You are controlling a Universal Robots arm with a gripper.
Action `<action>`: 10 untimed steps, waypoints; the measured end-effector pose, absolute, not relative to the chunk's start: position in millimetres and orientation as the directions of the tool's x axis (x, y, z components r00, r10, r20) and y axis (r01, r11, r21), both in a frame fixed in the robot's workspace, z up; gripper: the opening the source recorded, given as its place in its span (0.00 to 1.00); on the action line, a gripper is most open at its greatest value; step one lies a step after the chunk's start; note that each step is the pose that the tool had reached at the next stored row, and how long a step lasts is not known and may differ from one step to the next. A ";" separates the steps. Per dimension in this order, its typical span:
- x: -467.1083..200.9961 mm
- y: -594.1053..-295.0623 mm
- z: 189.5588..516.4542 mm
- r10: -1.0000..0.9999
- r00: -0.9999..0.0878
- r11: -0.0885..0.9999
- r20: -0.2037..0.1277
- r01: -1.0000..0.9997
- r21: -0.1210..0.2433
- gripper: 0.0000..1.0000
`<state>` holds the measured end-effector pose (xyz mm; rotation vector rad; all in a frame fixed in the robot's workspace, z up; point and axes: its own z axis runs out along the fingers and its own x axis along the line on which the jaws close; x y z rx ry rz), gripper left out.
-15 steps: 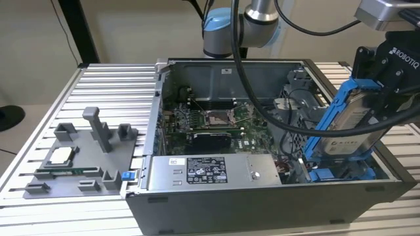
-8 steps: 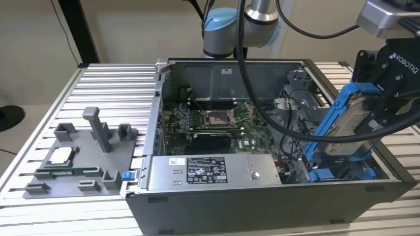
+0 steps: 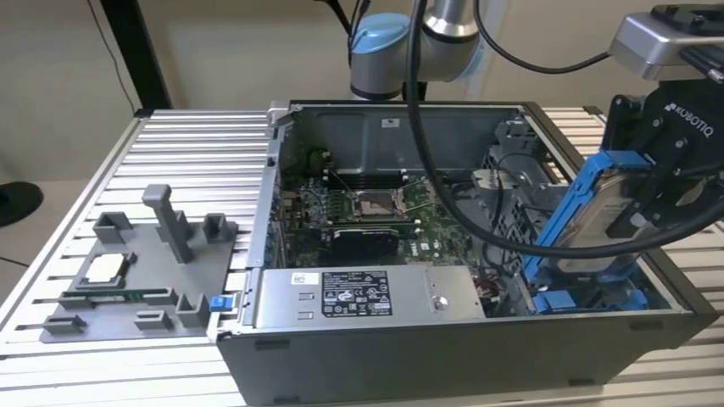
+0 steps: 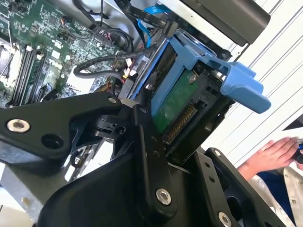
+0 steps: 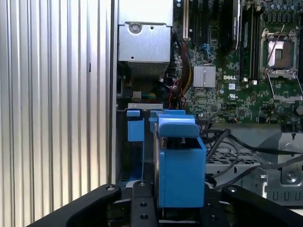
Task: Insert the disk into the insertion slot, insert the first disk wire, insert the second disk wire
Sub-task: 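Insert the disk into the insertion slot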
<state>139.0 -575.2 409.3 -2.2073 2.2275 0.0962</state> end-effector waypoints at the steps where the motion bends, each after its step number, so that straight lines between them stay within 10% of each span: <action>1: 139.0 -575.2 408.4 -0.999 -0.010 0.008 -0.046 -0.999 0.041 0.00; 10: 139.5 -576.8 405.1 -0.999 -0.009 0.008 -0.047 -0.999 0.041 0.00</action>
